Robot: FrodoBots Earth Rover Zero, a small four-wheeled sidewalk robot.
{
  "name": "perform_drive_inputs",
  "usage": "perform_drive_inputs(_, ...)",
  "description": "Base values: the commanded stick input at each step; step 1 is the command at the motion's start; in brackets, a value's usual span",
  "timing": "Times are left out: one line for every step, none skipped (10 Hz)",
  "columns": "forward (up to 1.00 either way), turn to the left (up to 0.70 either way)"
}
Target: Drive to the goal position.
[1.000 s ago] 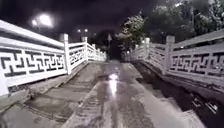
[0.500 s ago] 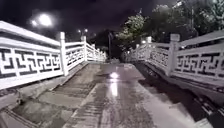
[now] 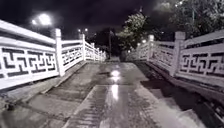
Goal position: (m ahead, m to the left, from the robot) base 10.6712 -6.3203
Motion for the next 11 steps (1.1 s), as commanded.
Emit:
perform_drive_inputs(0.45, 0.00)
perform_drive_inputs(0.45, 0.00)
perform_drive_inputs(0.45, 0.00)
perform_drive_inputs(0.45, 0.00)
perform_drive_inputs(0.45, 0.00)
perform_drive_inputs(0.45, 0.00)
perform_drive_inputs(0.45, 0.00)
perform_drive_inputs(0.45, 0.00)
perform_drive_inputs(0.45, 0.00)
perform_drive_inputs(0.45, 0.00)
perform_drive_inputs(0.45, 0.00)
